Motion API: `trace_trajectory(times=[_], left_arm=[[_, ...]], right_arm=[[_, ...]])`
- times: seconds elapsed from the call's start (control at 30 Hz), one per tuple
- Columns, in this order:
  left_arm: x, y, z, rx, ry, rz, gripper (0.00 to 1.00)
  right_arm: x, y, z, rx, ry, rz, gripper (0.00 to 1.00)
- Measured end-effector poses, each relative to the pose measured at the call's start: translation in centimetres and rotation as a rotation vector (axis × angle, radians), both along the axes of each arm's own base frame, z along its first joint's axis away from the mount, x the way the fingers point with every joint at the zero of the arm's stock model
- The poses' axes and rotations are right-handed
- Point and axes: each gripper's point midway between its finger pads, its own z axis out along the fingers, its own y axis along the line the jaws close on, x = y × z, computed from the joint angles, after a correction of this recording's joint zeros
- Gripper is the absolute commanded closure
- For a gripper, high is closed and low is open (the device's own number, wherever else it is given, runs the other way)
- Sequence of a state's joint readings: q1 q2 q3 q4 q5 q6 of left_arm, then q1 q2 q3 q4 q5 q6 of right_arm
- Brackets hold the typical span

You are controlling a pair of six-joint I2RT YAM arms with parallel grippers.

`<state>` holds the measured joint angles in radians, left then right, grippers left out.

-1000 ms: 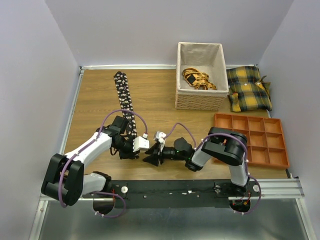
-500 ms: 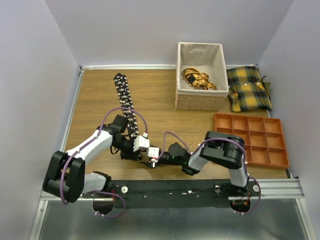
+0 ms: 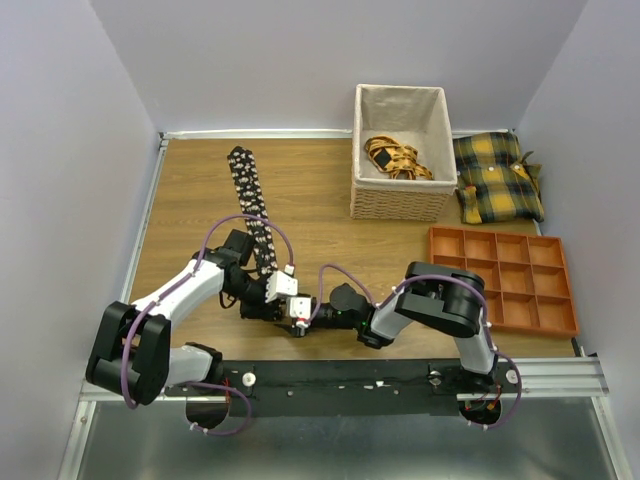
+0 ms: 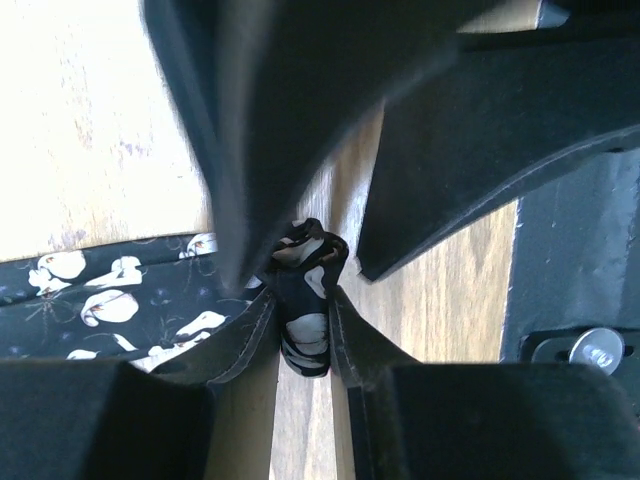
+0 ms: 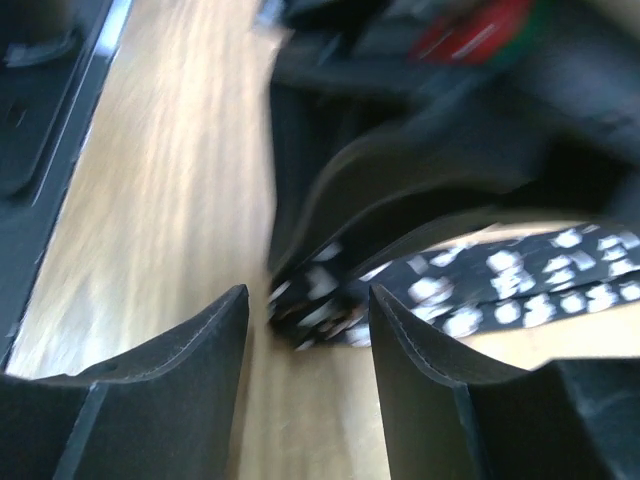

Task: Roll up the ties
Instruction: Roll the tie at the center of the board.

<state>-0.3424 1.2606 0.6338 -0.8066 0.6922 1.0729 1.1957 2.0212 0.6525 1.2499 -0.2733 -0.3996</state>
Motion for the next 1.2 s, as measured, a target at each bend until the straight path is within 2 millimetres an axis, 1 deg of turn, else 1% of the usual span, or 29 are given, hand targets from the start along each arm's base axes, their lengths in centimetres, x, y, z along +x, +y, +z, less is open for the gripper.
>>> trace_trajectory(times=[0.13,0.4,0.5,0.63,0.73,0.8,1.07,1.2], left_arm=[[-0.1,-0.1,0.0,-0.001,0.003,-0.007,0.7],[-0.3,-0.2,0.0,-0.003,0.007,-0.01,0.7],[-0.3,-0.2,0.0,-0.004,0.008,-0.01,0.7],[-0.3,-0.3,0.1,-0.009,0.009,-0.009,0.7],[-0.3,-0.3,0.1,-0.012,0.01,-0.01,0.7],[-0.3,-0.3,0.1,-0.012,0.012,-0.009,0.7],[-0.3,-0.3,0.1,-0.013,0.011,-0.012,0.7],[-0.3,-0.3,0.1,-0.014,0.01,-0.014,0.7]], right_arm=[[-1.0,-0.7,-1.7,-0.06,0.002,0.035,0.41],[-0.6,-1.0,-2.4,-0.095,-0.026,0.022,0.41],[-0.4,-0.7,-2.3,-0.099,-0.029,0.016,0.41],[0.2,0.4,-1.8,-0.086,-0.033,0.004,0.42],[0.2,0.7,-1.8,-0.088,-0.028,0.0,0.46],[0.2,0.7,-1.9,-0.092,-0.027,-0.001,0.48],[0.1,0.3,-2.5,-0.115,-0.033,0.003,0.48],[0.1,0.2,-2.6,-0.122,-0.043,0.004,0.52]])
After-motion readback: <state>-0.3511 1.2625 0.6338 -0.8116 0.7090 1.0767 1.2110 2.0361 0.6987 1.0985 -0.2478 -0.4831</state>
